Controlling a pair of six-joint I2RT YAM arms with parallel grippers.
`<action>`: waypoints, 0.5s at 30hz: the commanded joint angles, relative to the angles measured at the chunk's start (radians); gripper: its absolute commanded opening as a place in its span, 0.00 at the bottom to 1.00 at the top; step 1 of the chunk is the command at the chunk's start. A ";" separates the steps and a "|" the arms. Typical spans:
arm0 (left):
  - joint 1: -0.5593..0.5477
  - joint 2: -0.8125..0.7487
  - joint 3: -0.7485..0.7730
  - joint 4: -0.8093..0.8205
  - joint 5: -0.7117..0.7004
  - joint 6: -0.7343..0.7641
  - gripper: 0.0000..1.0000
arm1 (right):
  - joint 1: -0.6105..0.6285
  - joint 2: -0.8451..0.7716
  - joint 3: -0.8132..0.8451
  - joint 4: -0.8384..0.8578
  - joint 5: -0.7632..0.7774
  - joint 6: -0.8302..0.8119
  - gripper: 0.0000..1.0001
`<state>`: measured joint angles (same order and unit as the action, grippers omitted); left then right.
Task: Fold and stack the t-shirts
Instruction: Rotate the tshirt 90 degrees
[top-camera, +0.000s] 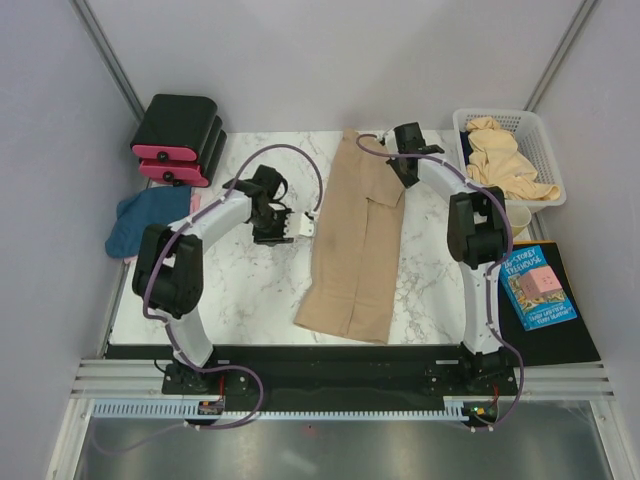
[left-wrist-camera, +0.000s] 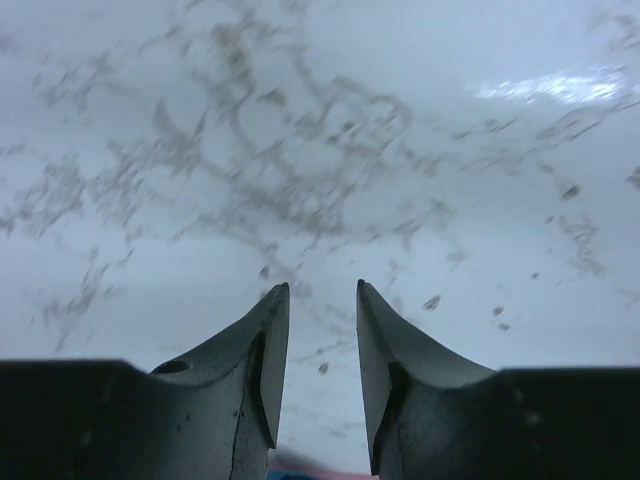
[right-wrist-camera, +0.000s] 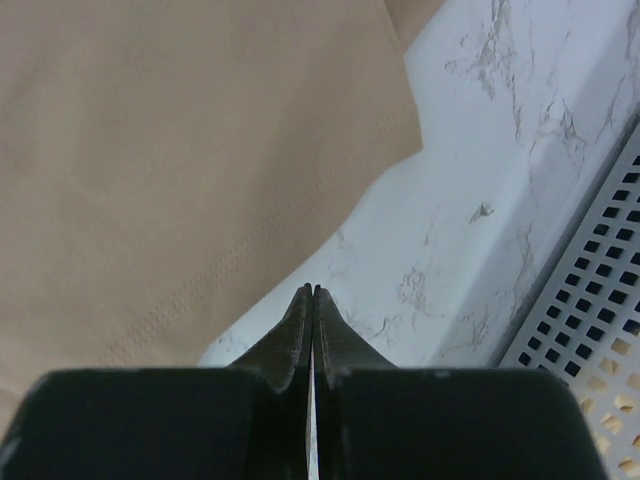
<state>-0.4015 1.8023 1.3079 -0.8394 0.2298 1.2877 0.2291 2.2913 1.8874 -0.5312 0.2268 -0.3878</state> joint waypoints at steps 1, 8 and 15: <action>0.055 -0.014 0.097 0.003 -0.052 -0.096 0.40 | -0.004 0.071 0.127 0.022 0.026 0.013 0.00; 0.079 -0.067 0.099 0.029 -0.099 -0.094 0.34 | -0.005 0.165 0.191 0.031 0.039 0.000 0.00; 0.090 -0.118 0.085 0.046 -0.115 -0.113 0.32 | -0.004 0.203 0.211 0.040 0.040 -0.006 0.00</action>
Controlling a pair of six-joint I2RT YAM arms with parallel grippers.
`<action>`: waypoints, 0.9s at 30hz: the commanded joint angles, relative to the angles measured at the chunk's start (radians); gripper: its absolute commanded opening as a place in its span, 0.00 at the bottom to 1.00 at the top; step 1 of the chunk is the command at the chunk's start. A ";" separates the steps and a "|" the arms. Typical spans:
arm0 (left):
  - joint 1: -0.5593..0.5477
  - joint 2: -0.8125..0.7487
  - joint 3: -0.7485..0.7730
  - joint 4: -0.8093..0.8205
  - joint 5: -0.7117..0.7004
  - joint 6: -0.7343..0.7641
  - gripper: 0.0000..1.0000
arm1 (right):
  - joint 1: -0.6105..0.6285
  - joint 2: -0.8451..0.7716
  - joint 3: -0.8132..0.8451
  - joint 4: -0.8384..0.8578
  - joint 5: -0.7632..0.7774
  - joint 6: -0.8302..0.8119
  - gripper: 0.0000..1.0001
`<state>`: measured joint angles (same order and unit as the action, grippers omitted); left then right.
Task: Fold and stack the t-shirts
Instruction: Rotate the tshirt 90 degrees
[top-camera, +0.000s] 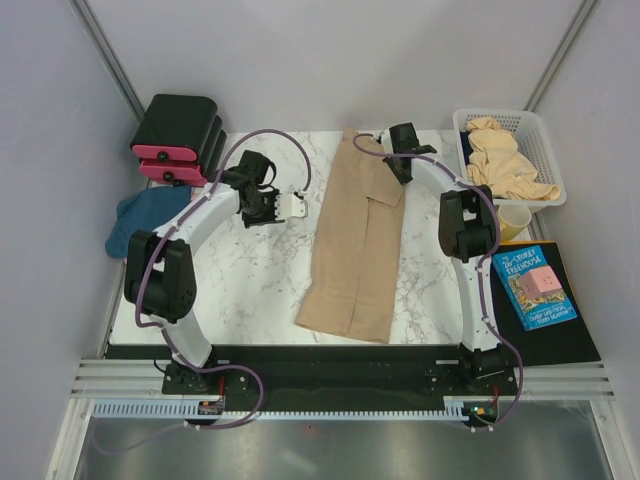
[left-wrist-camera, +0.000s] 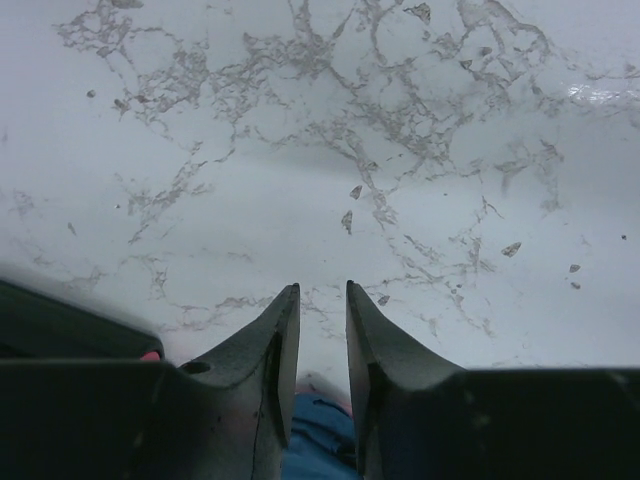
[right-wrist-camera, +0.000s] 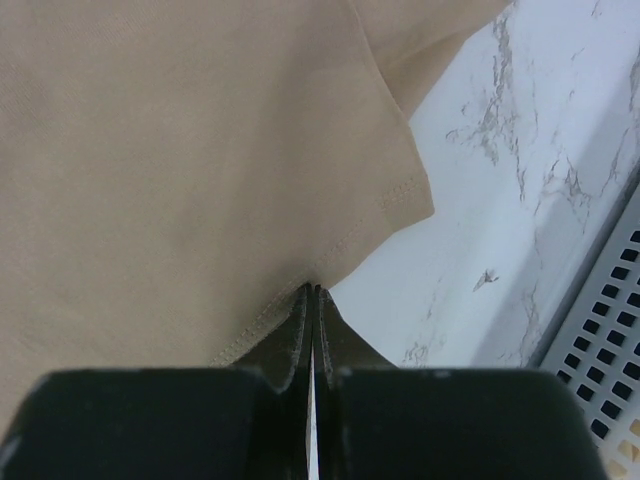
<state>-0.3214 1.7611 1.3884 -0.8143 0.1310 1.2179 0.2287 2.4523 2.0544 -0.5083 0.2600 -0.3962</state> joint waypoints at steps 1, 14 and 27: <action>0.010 -0.083 -0.002 0.026 -0.016 -0.041 0.31 | -0.003 0.045 0.047 0.016 0.004 0.003 0.00; 0.016 -0.101 -0.042 0.049 -0.021 -0.049 0.25 | 0.064 0.140 0.115 0.030 0.016 -0.092 0.00; 0.016 -0.078 -0.011 0.063 0.016 -0.092 0.24 | 0.083 0.163 0.121 0.203 0.334 -0.138 0.00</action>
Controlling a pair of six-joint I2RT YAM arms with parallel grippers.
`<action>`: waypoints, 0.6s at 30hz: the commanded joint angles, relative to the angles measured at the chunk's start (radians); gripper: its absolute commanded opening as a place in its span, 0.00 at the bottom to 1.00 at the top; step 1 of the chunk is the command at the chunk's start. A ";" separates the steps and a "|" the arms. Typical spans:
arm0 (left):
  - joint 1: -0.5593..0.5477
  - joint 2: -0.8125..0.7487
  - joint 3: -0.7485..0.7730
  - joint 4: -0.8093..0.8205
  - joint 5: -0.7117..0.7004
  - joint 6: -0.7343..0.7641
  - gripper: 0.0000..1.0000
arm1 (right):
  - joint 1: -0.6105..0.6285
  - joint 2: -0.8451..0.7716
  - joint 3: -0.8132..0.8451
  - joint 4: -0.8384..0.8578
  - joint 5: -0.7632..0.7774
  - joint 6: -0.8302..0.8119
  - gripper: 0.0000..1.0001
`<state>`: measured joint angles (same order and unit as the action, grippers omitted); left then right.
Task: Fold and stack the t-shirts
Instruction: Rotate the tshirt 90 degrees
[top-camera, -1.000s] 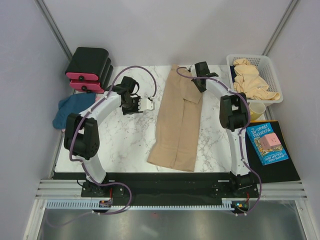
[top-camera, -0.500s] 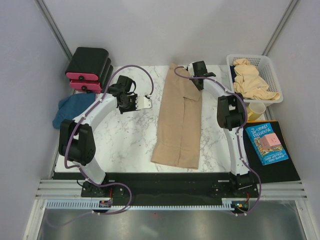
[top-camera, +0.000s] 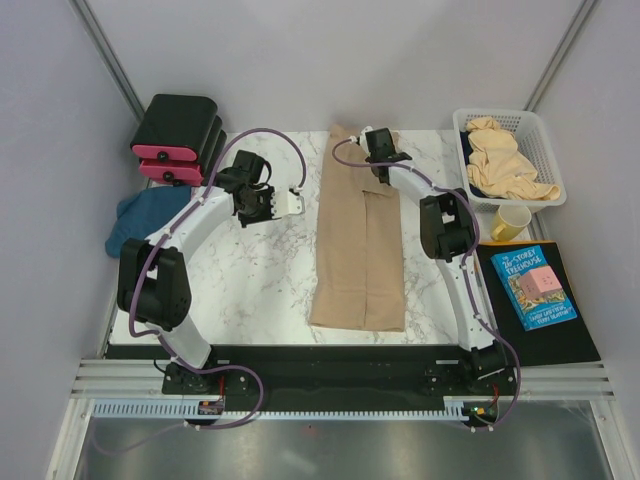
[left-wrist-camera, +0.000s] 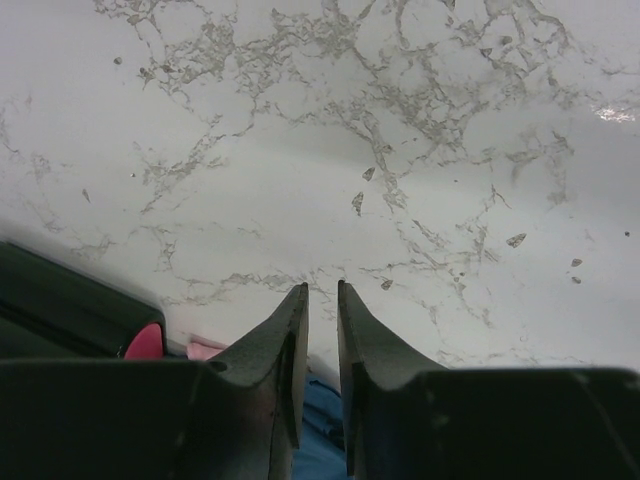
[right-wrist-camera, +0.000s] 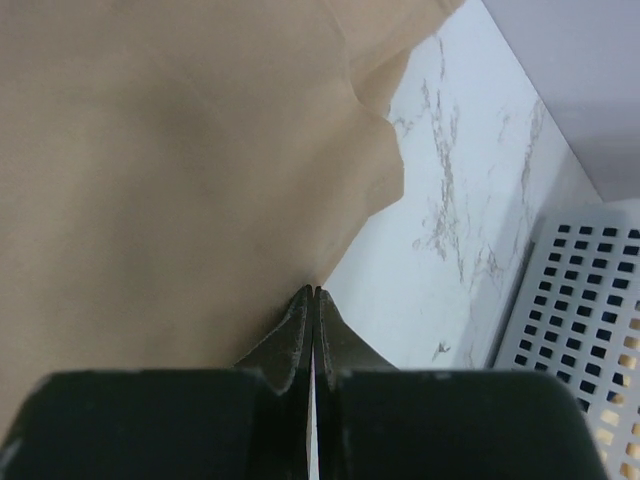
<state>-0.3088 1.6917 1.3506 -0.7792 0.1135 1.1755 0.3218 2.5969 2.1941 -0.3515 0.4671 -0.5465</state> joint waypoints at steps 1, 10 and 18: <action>0.002 -0.010 0.025 0.029 0.037 -0.053 0.25 | -0.015 0.005 -0.028 0.058 0.140 0.020 0.00; 0.004 -0.035 0.015 0.061 0.000 -0.108 0.25 | -0.053 -0.164 -0.077 0.092 0.254 0.086 0.10; 0.002 -0.076 -0.051 0.120 -0.093 -0.186 0.35 | -0.029 -0.479 -0.177 -0.020 0.015 -0.007 0.54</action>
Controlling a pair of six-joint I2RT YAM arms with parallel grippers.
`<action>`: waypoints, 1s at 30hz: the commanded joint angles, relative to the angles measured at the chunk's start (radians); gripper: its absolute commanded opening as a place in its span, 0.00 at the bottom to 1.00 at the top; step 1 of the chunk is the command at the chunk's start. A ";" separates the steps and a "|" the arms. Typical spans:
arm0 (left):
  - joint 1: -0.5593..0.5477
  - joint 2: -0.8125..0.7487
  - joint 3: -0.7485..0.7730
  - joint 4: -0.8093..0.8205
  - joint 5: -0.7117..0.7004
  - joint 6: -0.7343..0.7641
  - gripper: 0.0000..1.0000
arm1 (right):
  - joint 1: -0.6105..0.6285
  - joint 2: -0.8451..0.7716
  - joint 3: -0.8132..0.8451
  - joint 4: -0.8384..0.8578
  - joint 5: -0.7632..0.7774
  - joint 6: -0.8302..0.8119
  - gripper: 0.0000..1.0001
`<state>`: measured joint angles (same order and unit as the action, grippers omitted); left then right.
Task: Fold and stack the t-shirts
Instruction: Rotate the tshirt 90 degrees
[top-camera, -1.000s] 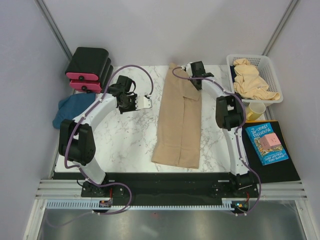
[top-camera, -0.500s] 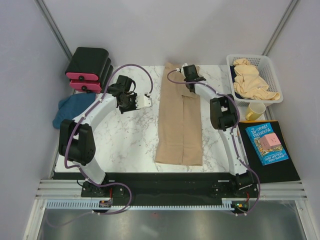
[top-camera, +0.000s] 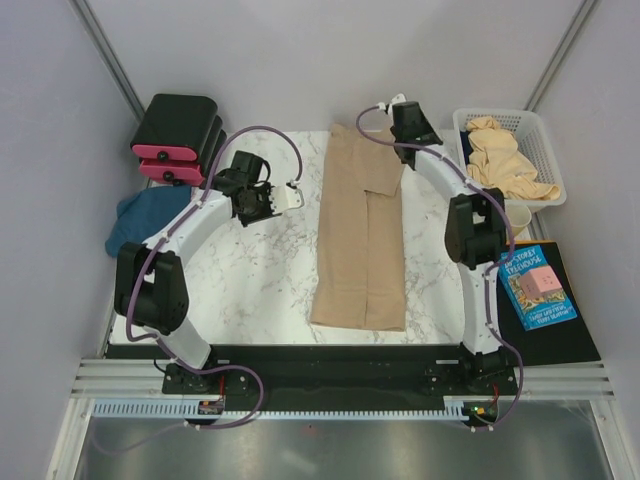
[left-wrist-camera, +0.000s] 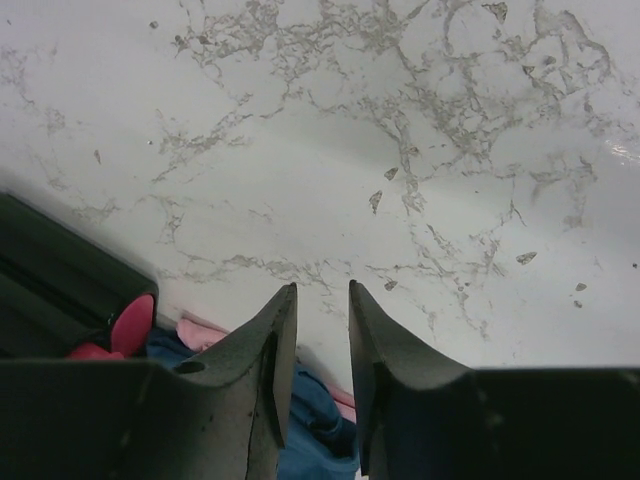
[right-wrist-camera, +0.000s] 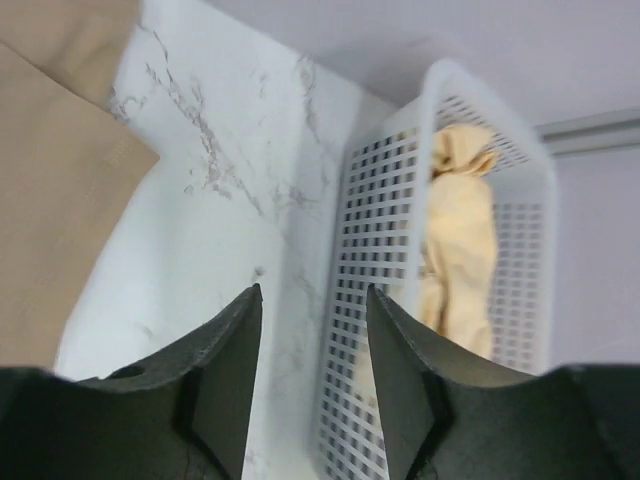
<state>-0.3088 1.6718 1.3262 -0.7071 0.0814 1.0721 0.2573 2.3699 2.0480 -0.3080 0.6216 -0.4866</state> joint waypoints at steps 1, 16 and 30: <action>0.004 -0.060 -0.039 0.049 -0.065 -0.102 0.35 | 0.054 -0.285 -0.067 -0.125 -0.292 -0.098 0.55; -0.076 -0.182 -0.074 0.062 0.085 -0.373 0.02 | 0.273 -0.704 -0.776 -0.503 -0.872 -0.287 0.00; 0.137 -0.345 -0.258 0.274 -0.239 -0.466 0.02 | 0.439 -0.462 -0.585 -0.554 -0.932 -0.293 0.00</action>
<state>-0.1833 1.3643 1.1007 -0.4950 -0.0746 0.6422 0.6407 1.8713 1.4059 -0.8536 -0.2768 -0.7567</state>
